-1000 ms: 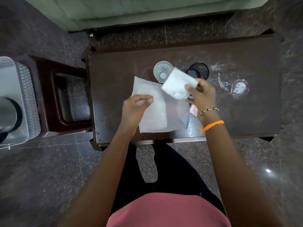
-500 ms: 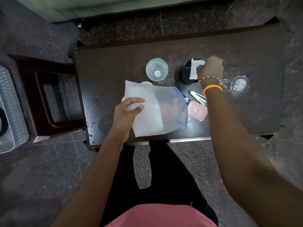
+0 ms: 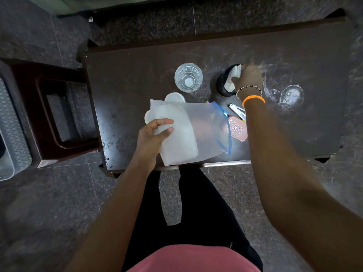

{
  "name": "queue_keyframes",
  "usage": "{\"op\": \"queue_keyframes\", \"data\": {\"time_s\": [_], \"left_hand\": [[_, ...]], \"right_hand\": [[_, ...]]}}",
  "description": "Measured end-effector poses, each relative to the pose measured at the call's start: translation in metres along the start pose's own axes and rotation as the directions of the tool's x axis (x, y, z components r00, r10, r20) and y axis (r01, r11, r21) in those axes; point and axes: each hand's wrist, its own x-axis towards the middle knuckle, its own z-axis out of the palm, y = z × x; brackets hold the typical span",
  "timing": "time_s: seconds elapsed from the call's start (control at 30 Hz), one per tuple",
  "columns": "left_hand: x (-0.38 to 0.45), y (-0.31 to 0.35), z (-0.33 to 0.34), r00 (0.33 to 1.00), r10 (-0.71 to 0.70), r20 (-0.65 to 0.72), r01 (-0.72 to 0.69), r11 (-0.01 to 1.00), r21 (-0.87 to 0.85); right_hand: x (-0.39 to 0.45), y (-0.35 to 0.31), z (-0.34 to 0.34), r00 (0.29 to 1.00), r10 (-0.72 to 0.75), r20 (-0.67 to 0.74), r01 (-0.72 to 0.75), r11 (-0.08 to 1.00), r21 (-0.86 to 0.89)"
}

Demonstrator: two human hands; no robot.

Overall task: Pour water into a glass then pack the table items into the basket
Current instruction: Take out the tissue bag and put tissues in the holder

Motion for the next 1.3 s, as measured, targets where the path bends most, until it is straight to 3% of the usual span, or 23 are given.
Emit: {"op": "queue_keyframes", "data": {"time_s": [0.13, 0.2, 0.4, 0.53, 0.73, 0.93, 1.1, 1.23, 1.3], "left_hand": [[-0.002, -0.005, 0.002, 1.0, -0.002, 0.012, 0.002, 1.0, -0.024], [-0.002, -0.007, 0.003, 1.0, -0.002, 0.024, 0.003, 0.999, -0.046], [-0.003, -0.013, -0.002, 0.999, -0.036, 0.012, 0.037, 0.996, -0.086], [-0.005, -0.015, -0.007, 0.998, -0.064, -0.017, 0.061, 0.991, -0.123], [-0.007, -0.013, -0.013, 0.997, -0.068, -0.028, 0.062, 0.984, -0.166], [-0.008, -0.014, -0.019, 0.997, -0.069, -0.043, 0.059, 0.98, -0.191], [-0.01, -0.012, -0.019, 0.995, -0.075, -0.069, 0.057, 0.97, -0.238], [-0.012, -0.012, -0.018, 0.991, -0.043, -0.128, -0.002, 0.944, -0.33], [-0.013, -0.013, -0.019, 0.98, -0.032, -0.194, -0.05, 0.913, -0.405]], "right_hand": [[-0.011, 0.015, 0.003, 0.981, 0.026, -0.192, -0.003, 0.993, 0.122], [-0.014, 0.02, 0.006, 0.969, -0.01, -0.248, 0.032, 0.996, 0.085], [-0.001, 0.017, 0.024, 0.993, -0.09, 0.075, 0.092, 0.996, -0.022], [0.002, 0.011, 0.027, 0.992, -0.115, 0.042, 0.119, 0.988, -0.096], [0.001, -0.015, 0.031, 0.972, -0.236, 0.025, 0.237, 0.971, -0.047], [0.006, -0.027, 0.042, 0.973, -0.219, 0.073, 0.225, 0.97, -0.088], [0.001, -0.024, 0.039, 0.97, -0.223, 0.093, 0.225, 0.974, -0.02], [-0.031, -0.015, 0.034, 0.99, -0.09, -0.108, 0.107, 0.982, 0.156], [-0.062, -0.005, 0.036, 0.972, 0.044, -0.23, 0.038, 0.939, 0.341]]}}
